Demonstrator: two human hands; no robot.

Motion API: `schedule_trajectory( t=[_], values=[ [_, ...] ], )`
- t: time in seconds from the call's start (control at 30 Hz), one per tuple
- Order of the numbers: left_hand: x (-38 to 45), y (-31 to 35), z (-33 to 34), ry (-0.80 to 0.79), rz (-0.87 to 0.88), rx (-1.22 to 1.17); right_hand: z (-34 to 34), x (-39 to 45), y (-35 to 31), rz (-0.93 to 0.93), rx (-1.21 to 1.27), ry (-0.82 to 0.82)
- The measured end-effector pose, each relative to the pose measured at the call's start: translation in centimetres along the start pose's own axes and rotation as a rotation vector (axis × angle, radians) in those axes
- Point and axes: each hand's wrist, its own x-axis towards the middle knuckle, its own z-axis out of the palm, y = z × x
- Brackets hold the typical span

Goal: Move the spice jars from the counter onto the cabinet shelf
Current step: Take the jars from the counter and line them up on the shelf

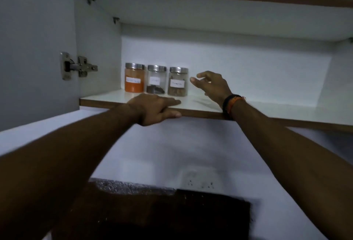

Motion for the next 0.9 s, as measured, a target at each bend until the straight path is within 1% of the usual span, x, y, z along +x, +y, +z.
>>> schedule_trajectory(
  t=[0.1, 0.17, 0.2, 0.3, 0.4, 0.47, 0.53, 0.57, 0.6, 0.7, 0.9],
  values=[
    [-0.2, 0.9, -0.1, -0.014, -0.048, -0.03, -1.6, -3.5, -0.6, -0.001, 0.023, 0.057],
    [-0.5, 1.6, -0.2, 0.007, -0.082, -0.014, -2.1, -5.6, -0.8, -0.009, 0.036, 0.104],
    [-0.8, 2.2, -0.1, 0.046, -0.085, -0.001, -2.4, -6.7, -0.7, -0.015, 0.028, 0.128],
    [-1.9, 5.4, 1.3, 0.226, -0.025, -0.022, -2.9, -10.1, 0.1, -0.044, -0.021, 0.199],
    [-3.6, 9.7, 4.0, 0.367, 0.03, -0.031, -2.9, -13.1, 1.3, -0.129, -0.091, 0.325],
    [-4.9, 12.8, 5.8, 0.468, 0.087, -0.11, -3.0, -15.2, 2.1, -0.171, -0.12, 0.401],
    [-6.1, 15.6, 8.1, 0.493, 0.141, -0.228, -2.9, -17.4, 3.4, -0.155, -0.144, 0.434],
    [-6.7, 16.8, 9.3, 0.463, 0.146, -0.297, -2.8, -18.6, 4.1, -0.128, -0.153, 0.431],
    [-7.3, 18.0, 10.7, 0.4, 0.138, -0.366, -2.7, -20.0, 5.1, -0.089, -0.157, 0.417],
    [-9.3, 21.2, 15.1, 0.151, 0.13, -0.519, -2.1, -25.0, 8.4, 0.077, -0.142, 0.326],
    [-13.8, 27.6, 23.6, -0.302, 0.14, -0.584, -0.8, -36.0, 15.1, 0.439, -0.167, 0.133]
  ],
)
